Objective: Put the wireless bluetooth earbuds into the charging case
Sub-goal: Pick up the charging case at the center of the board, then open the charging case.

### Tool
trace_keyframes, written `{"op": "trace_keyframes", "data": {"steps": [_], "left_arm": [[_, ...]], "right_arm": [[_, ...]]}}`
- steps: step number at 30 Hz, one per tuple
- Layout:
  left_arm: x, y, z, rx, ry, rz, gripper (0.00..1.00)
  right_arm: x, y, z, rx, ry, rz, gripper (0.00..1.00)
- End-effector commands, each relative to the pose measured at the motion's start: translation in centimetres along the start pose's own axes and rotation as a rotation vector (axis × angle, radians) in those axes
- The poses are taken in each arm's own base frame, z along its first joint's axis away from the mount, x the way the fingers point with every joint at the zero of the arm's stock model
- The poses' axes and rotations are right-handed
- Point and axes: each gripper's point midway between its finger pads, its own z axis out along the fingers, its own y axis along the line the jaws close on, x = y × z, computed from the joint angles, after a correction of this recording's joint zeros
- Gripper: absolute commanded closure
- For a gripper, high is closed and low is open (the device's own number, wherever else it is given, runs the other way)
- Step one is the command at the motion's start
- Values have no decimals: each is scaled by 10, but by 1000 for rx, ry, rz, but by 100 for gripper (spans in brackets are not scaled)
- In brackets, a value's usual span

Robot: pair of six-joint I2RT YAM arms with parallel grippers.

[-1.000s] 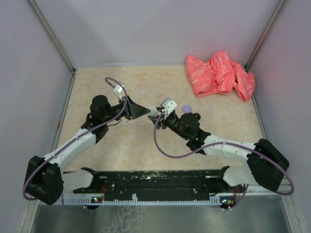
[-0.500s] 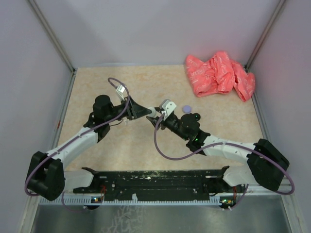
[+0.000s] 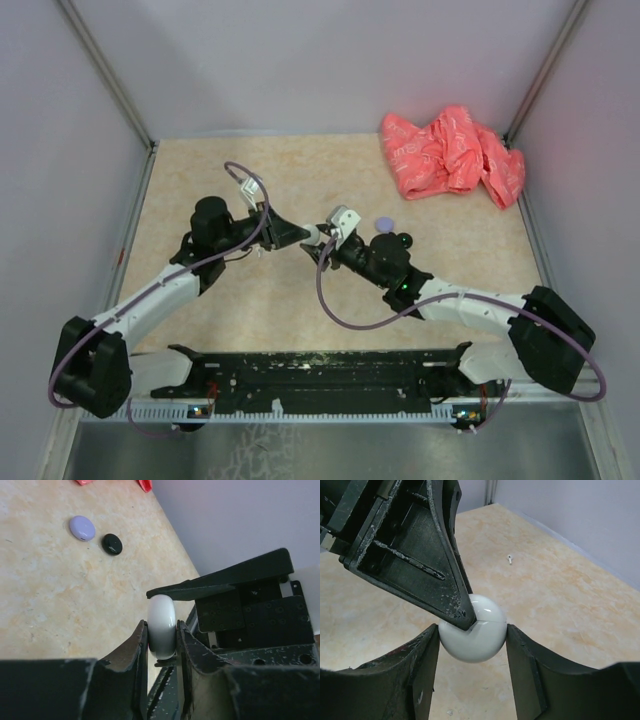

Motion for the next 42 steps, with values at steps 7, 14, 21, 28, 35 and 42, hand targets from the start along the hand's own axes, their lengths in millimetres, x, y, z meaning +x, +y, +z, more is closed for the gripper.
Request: {"op": "trace_keyframes", "data": {"steps": [7, 14, 21, 28, 35, 42], "left_arm": [[-24, -17, -14, -5, -25, 362, 100], [-23, -30, -19, 58, 34, 530, 100], [-9, -48, -24, 199, 117, 620, 100], [0, -67, -30, 319, 160, 666, 99], [4, -77, -34, 386, 187, 685, 99], [7, -83, -36, 427, 205, 680, 98]], "right_arm": [[-36, 11, -11, -157, -12, 129, 38], [-50, 13, -25, -266, -53, 216, 37], [-66, 23, -35, -419, -119, 260, 39], [-71, 36, -40, -542, -149, 250, 41], [-67, 47, -41, -627, -122, 240, 54], [-71, 50, -40, -660, -134, 239, 65]]}}
